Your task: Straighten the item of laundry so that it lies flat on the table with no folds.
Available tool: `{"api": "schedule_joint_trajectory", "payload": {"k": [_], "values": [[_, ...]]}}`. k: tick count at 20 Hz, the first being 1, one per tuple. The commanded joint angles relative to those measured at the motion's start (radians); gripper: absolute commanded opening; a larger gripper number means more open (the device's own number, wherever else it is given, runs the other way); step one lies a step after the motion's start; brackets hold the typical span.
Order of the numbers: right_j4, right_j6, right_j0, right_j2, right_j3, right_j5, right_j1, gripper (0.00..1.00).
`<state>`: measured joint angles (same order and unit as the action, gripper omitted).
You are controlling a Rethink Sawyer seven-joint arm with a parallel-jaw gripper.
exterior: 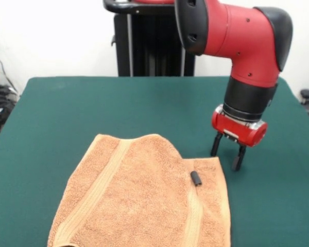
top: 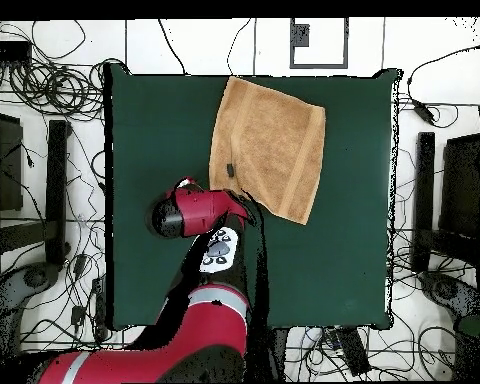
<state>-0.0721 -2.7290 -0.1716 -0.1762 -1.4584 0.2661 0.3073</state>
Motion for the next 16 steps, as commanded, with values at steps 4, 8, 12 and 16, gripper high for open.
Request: {"api": "schedule_joint_trajectory", "payload": {"k": [4,8,12,16], "values": [[0.085,-0.178,-0.045,0.088,-0.212,-0.031,-0.067,1.00],[0.089,-0.171,-0.075,0.040,-0.196,-0.052,-0.071,1.00],[0.085,-0.147,-0.078,0.004,-0.174,-0.054,-0.058,1.00],[0.077,-0.100,-0.043,0.023,-0.163,-0.004,-0.033,1.00]]}}
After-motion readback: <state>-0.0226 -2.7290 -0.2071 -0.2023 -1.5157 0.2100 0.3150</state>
